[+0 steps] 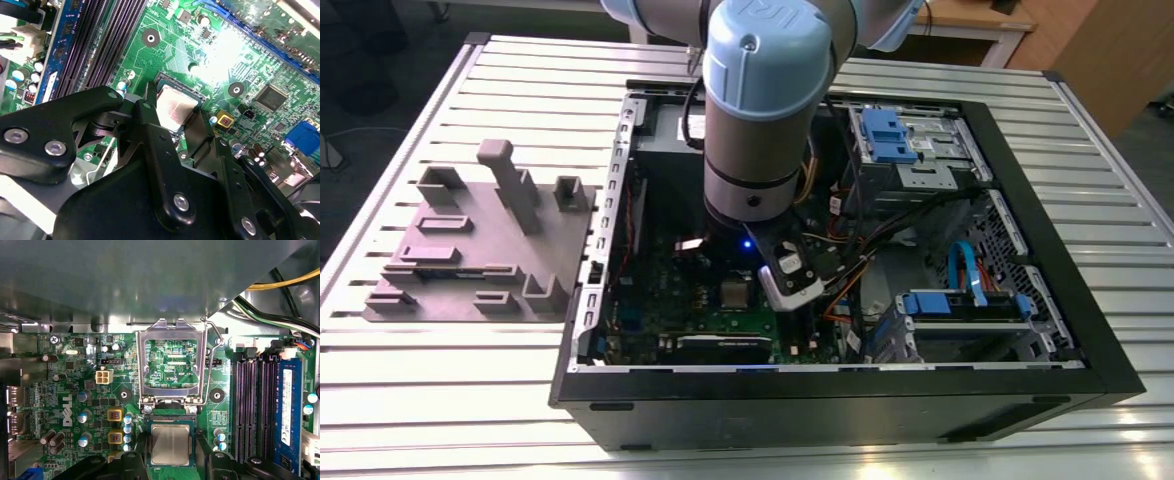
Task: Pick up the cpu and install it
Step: 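Place the cpu into insertion slot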
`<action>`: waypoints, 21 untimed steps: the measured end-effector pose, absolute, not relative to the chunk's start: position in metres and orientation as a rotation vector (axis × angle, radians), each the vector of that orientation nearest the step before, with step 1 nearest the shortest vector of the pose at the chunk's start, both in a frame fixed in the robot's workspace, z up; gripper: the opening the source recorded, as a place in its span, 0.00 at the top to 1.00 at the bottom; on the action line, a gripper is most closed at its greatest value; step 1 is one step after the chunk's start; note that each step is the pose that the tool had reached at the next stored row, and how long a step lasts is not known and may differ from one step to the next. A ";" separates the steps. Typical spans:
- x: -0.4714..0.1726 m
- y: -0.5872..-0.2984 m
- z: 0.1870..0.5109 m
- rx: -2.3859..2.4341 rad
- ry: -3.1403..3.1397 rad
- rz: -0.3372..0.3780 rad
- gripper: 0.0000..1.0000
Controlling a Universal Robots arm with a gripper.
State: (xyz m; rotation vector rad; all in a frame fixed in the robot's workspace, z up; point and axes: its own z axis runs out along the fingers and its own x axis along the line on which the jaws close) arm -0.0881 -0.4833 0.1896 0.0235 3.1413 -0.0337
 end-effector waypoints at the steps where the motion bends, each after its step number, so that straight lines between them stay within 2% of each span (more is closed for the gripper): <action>1: -0.088 -0.483 0.189 0.023 3.141 -0.034 0.53; 5: -0.088 -0.483 0.189 0.023 3.141 -0.034 0.52; 6: -0.088 -0.483 0.189 0.023 3.141 -0.034 0.46; 15: -0.088 -0.483 0.200 0.023 3.142 -0.033 0.46; 16: -0.088 -0.483 0.201 0.023 3.142 -0.033 0.47; 18: -0.088 -0.483 0.203 0.023 3.143 -0.033 0.60; 19: -0.088 -0.483 0.204 0.023 3.143 -0.033 0.60; 21: -0.088 -0.483 0.206 0.023 3.143 -0.033 0.71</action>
